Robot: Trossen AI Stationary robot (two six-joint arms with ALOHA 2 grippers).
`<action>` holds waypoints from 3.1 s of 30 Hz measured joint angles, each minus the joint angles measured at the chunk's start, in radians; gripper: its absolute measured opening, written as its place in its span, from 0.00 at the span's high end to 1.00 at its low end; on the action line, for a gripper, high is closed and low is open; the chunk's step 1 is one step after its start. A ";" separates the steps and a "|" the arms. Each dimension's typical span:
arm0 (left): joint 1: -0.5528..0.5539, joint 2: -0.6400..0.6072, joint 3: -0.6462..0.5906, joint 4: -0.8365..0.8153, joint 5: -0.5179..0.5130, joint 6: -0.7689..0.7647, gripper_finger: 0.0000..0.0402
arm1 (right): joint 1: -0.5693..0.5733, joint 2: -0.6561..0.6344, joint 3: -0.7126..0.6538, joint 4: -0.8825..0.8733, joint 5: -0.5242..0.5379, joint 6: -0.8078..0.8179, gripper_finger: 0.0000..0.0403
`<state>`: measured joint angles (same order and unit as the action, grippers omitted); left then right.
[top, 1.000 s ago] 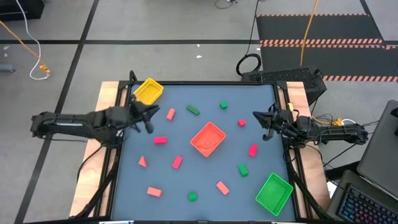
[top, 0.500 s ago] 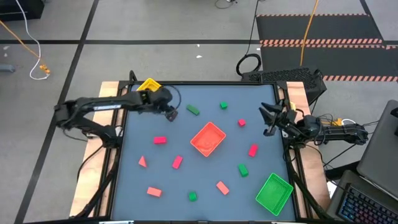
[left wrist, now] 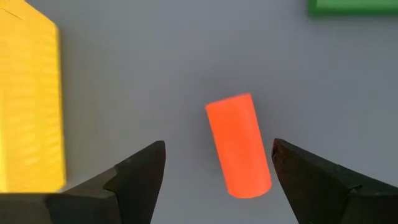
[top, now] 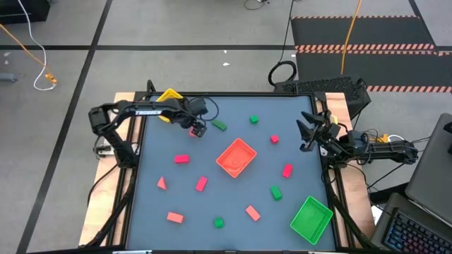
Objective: Sort & place blocks by color
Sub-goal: Put the orange block into the yellow bin
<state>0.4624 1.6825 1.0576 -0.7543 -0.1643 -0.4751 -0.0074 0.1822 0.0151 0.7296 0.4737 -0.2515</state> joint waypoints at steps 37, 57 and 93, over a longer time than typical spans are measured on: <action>-0.026 0.084 0.000 0.071 -0.020 0.000 0.26 | 0.001 0.000 0.000 -0.016 -0.002 0.055 0.55; -0.026 0.084 -0.001 0.075 -0.020 0.019 0.28 | 0.001 0.000 0.000 -0.016 -0.002 0.053 0.55; 0.013 -0.004 0.066 -0.075 -0.066 0.205 0.68 | 0.001 0.000 0.000 -0.015 -0.002 0.030 0.55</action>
<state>0.4750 1.6780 1.1238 -0.8298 -0.2300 -0.2697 -0.0067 0.1825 0.0154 0.7143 0.4713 -0.2214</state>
